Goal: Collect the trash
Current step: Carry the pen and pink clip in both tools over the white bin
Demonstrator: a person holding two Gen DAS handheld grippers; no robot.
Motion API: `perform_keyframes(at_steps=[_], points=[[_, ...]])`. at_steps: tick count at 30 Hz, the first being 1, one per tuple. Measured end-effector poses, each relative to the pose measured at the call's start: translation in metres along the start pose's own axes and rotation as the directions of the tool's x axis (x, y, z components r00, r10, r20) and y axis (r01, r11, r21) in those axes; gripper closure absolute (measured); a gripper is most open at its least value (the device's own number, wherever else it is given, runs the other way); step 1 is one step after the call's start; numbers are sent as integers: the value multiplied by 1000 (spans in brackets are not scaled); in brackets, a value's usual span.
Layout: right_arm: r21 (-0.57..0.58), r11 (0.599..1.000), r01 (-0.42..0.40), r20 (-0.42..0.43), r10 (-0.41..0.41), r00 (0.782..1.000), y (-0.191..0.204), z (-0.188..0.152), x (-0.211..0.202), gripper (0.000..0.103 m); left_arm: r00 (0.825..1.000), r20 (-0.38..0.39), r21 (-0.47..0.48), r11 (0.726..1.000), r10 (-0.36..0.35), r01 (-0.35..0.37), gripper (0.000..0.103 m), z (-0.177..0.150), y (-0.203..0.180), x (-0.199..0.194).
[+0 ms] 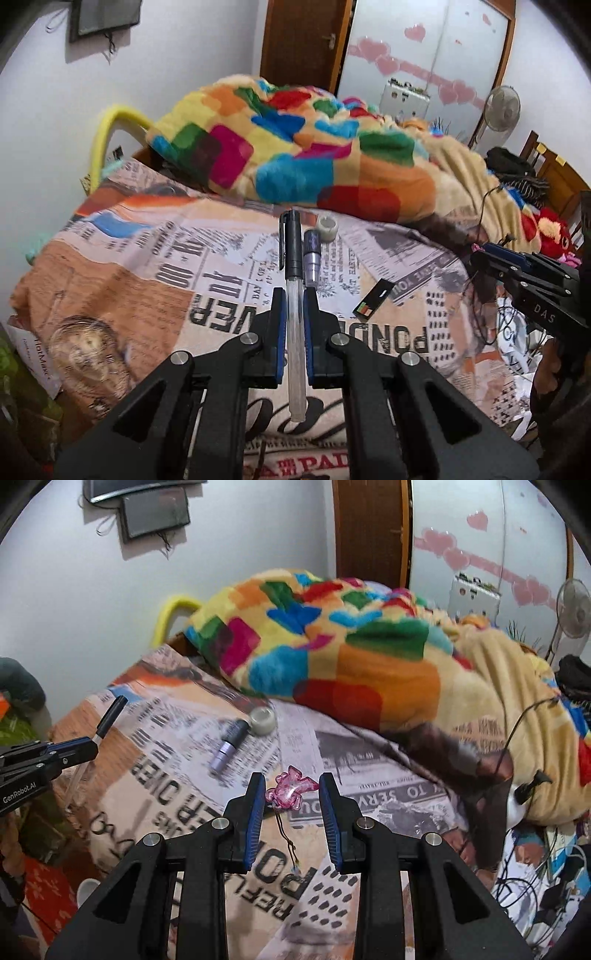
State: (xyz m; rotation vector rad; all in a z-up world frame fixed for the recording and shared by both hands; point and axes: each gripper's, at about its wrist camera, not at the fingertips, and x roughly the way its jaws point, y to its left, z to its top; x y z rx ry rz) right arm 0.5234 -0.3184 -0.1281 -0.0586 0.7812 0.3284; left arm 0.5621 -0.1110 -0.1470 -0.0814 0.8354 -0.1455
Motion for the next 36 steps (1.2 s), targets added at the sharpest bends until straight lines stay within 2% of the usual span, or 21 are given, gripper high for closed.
perform_keyframes(at_steps=[8, 15, 24, 36], points=[[-38, 998, -53, 77, 56, 996, 42, 5, -75, 76, 996, 84, -31, 999, 32, -30, 96, -10, 8, -90], [-80, 993, -84, 138, 94, 986, 81, -5, -132, 76, 986, 159, -64, 997, 57, -47, 96, -42, 19, -174], [-131, 981, -140, 158, 160, 974, 134, -28, -175, 76, 967, 229, -92, 992, 107, -88, 96, -85, 41, -264], [-256, 938, -232, 158, 278, 947, 216, -51, -203, 76, 945, 258, -157, 974, 199, -162, 96, -143, 77, -333]])
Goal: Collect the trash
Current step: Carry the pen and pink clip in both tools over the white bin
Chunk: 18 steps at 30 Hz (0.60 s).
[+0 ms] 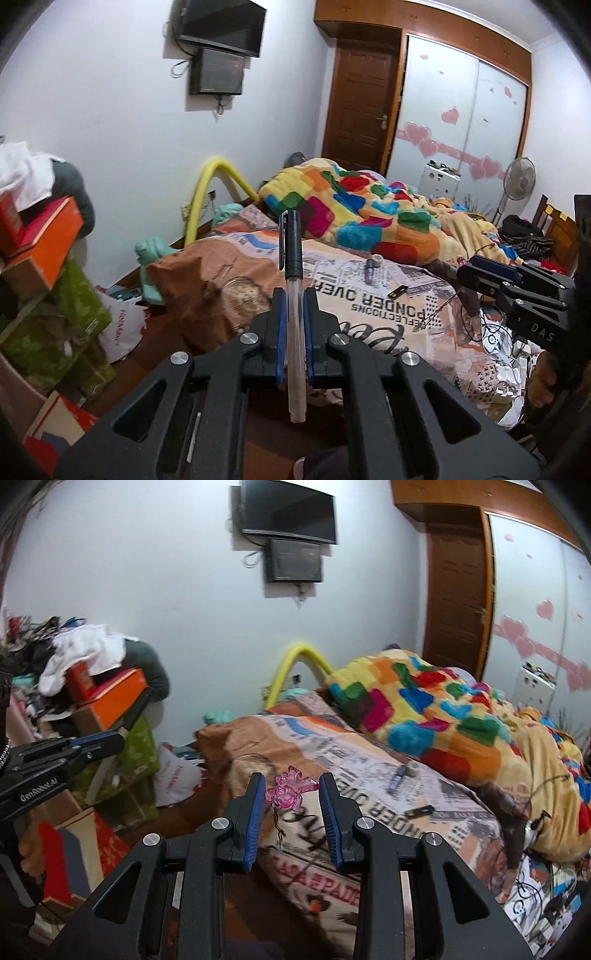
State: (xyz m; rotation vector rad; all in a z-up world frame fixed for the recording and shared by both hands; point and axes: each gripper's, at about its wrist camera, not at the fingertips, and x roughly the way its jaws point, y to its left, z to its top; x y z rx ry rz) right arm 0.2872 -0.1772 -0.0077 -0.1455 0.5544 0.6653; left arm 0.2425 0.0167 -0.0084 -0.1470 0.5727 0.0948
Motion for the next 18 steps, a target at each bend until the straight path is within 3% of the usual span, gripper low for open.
perform_keyframes(at_steps=[9, 18], points=[[-88, 989, -116, -30, 114, 993, 69, -3, 16, 76, 997, -2, -85, 993, 80, -80, 96, -31, 52, -30], [-144, 962, -232, -120, 216, 969, 131, -18, 48, 76, 980, -71, -159, 968, 184, -194, 96, -72, 113, -41]])
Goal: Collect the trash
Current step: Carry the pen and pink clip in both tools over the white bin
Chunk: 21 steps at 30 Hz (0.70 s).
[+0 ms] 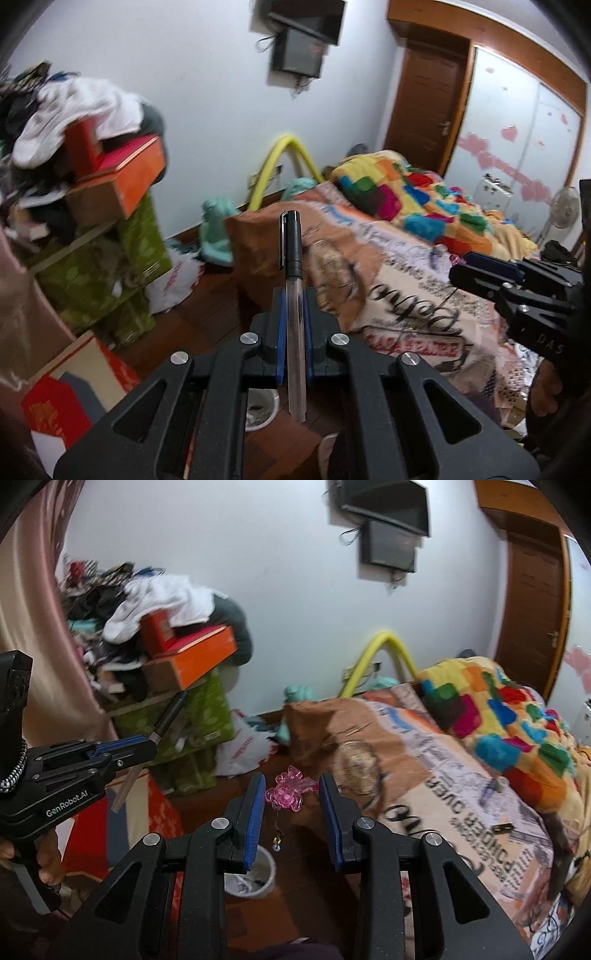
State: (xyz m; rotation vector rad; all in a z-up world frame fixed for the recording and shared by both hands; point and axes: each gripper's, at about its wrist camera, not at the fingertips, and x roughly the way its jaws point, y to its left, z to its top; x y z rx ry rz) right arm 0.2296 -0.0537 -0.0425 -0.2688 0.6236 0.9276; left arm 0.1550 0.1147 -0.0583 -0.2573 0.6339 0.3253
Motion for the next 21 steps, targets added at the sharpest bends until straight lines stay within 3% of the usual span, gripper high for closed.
perform_keyframes(at_steps=[6, 12, 21], points=[[-14, 997, -75, -75, 73, 994, 27, -5, 35, 76, 996, -75, -67, 996, 56, -61, 96, -28, 47, 18], [-35, 991, -130, -181, 121, 976, 52, -12, 82, 76, 984, -165, -144, 985, 68, -92, 96, -58, 81, 45], [6, 980, -200, -364, 189, 912, 68, -35, 153, 76, 951, -308, -250, 961, 40, -121, 96, -104, 114, 100]])
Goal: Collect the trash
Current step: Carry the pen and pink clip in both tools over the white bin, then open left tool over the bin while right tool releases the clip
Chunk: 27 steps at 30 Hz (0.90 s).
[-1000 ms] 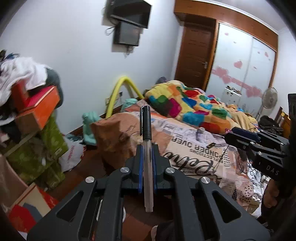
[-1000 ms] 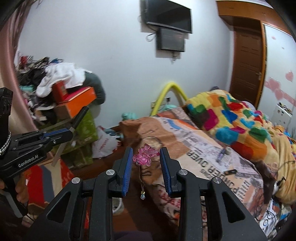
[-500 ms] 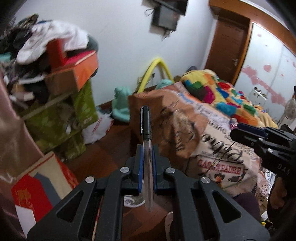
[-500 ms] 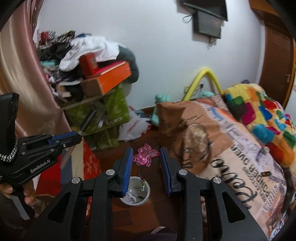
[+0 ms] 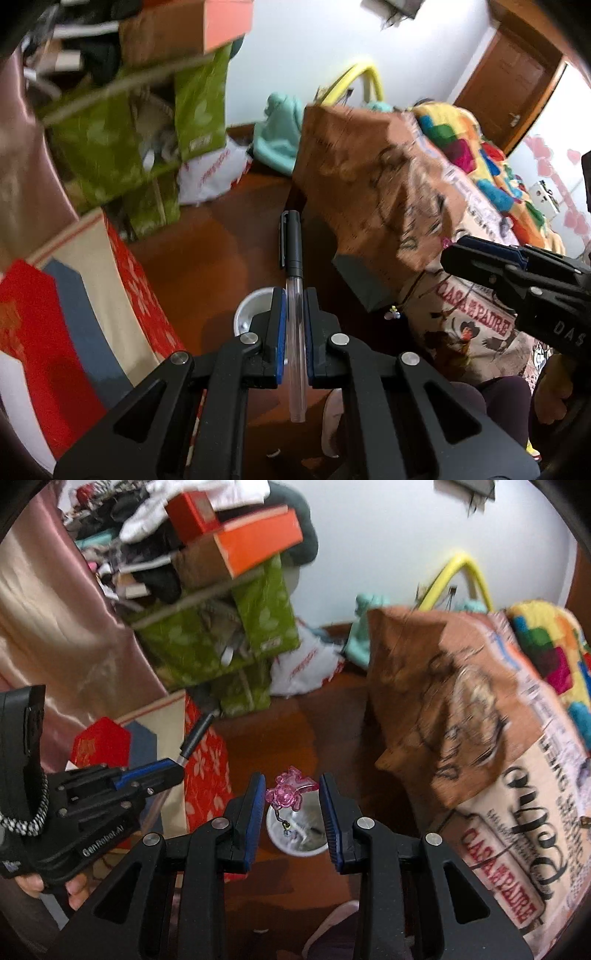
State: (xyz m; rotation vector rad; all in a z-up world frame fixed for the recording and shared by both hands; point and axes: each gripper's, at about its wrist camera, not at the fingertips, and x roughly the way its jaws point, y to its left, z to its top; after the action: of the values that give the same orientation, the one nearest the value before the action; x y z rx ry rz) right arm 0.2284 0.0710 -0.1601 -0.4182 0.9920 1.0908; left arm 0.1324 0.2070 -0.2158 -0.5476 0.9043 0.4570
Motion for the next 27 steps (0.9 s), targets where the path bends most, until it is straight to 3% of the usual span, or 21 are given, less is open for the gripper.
perform_keyframes(at_steps=[11, 12, 14, 17, 19, 27], points=[[32, 997, -66, -157, 70, 985, -9, 7, 62, 74, 988, -154, -89, 996, -15, 1, 96, -19, 17, 67], [43, 997, -65, -171, 71, 983, -11, 8, 66, 73, 986, -166, -91, 996, -16, 1, 96, -19, 16, 72], [62, 996, -56, -182, 67, 981, -16, 9, 72, 60, 983, -182, -91, 996, -13, -4, 96, -17, 14, 78], [83, 995, -49, -187, 64, 980, -23, 8, 73, 58, 977, -215, -99, 995, -9, -12, 90, -11, 11, 88], [87, 995, -50, -192, 66, 979, -27, 7, 73, 58, 975, -221, -101, 995, -4, -19, 84, -8, 10, 92], [56, 998, -23, -160, 31, 987, -33, 0, 51, 58, 984, -176, -57, 998, 19, -30, 84, -1, -2, 70]])
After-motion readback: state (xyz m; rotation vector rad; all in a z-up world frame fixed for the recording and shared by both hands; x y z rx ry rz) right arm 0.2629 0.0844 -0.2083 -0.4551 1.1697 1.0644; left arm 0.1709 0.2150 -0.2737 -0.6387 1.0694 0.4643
